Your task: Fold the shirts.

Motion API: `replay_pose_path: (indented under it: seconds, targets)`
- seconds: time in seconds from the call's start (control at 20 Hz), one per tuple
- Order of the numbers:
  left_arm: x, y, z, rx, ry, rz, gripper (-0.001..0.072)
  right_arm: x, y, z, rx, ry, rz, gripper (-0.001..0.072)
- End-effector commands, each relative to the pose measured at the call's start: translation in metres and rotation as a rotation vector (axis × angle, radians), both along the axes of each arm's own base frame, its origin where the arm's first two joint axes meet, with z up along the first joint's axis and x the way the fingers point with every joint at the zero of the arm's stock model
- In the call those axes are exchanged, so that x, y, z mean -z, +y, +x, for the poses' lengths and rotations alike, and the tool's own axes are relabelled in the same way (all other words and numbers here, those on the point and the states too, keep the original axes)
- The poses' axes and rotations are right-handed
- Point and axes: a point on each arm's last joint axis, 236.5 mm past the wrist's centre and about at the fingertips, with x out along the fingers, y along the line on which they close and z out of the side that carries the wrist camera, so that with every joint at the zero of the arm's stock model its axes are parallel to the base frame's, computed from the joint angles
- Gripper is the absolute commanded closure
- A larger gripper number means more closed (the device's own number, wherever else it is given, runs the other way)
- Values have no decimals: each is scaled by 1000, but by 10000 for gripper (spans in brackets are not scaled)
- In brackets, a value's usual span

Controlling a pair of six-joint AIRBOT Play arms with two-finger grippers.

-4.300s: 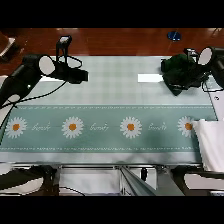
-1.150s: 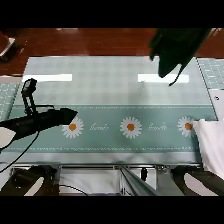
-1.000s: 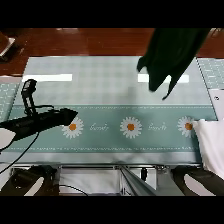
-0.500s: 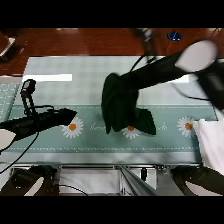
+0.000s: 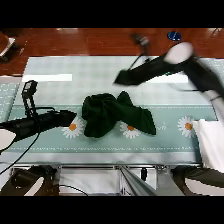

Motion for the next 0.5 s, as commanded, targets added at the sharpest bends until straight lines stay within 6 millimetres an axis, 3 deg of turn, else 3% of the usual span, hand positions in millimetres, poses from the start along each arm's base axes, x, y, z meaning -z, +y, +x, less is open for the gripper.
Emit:
replay_pose_path:
  seconds: [0.0, 0.05, 0.1, 0.15, 0.25, 0.35, 0.45]
  targets:
    - [17, 2, -24, 49, 108, 40, 200, -25, -174, 4, 280, -62, -223, 306]
    - [28, 5, -29, 34, 150, 48, 200, -18, -230, -7, 430, -45, -281, 306]
    - [42, 5, -33, 7, 207, 41, 200, -4, -272, -23, 587, -6, -280, 306]
    - [59, 3, -39, 5, 266, 37, 200, 16, -295, -41, 699, 37, -243, 306]
    - [93, -11, -47, 45, 352, 4, 200, 71, -297, -78, 779, 160, -158, 306]
    - [108, -27, -35, 92, 349, -35, 200, 117, -271, -104, 739, 267, -87, 306]
    - [117, -40, -21, 103, 343, -78, 200, 144, -249, -121, 716, 346, -21, 307]
